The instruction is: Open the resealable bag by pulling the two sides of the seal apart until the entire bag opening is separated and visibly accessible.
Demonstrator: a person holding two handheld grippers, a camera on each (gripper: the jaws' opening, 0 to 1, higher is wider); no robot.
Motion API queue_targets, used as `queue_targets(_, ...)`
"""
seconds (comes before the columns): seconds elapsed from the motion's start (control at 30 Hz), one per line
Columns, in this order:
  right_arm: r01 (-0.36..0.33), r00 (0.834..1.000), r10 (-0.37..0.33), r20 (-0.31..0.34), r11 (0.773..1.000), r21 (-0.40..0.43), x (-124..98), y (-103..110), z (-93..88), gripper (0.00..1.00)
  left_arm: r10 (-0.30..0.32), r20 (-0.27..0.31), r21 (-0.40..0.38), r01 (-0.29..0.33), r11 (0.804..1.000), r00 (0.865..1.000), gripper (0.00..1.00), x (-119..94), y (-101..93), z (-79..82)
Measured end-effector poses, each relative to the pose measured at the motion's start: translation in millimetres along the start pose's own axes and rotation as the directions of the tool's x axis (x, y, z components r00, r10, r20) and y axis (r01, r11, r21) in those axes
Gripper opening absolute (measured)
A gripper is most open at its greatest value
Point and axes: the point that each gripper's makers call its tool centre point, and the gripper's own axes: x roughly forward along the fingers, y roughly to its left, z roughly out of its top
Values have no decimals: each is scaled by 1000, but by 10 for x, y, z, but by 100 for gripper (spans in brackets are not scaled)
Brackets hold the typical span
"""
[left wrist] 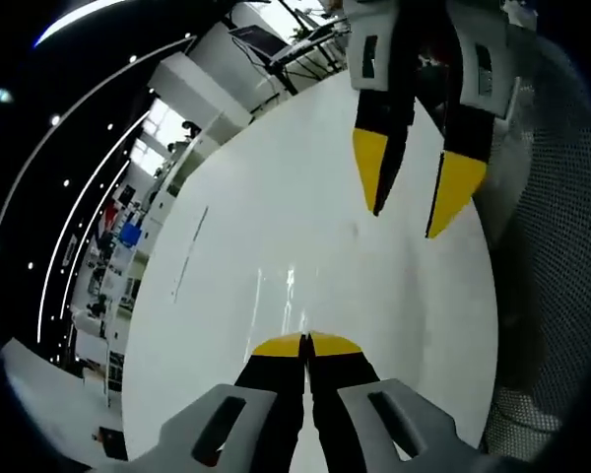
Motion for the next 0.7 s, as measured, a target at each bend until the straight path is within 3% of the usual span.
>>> queue_targets(0.17, 58, 998, -57, -17, 992, 109, -280, -118, -166, 22, 1, -26, -12, -1, 1000, 1000, 0, 113, 47, -97)
queue_targets(0.3, 79, 997, -82, 8, 979, 190, -458, -117, -205, 23, -1, -35, -30, 0, 1000, 999, 0, 243, 107, -125)
queue_targets(0.47, 76, 996, -84, 26, 970, 231, -535, -66, -247, 27, -13, -47, -31, 12, 999, 999, 0, 403, 183, -128)
queue_targets(0.7, 62, 995, -80, 51, 957, 285, -586, -39, -275, 39, -28, -65, -70, 24, 997, 997, 0, 575, 321, -167)
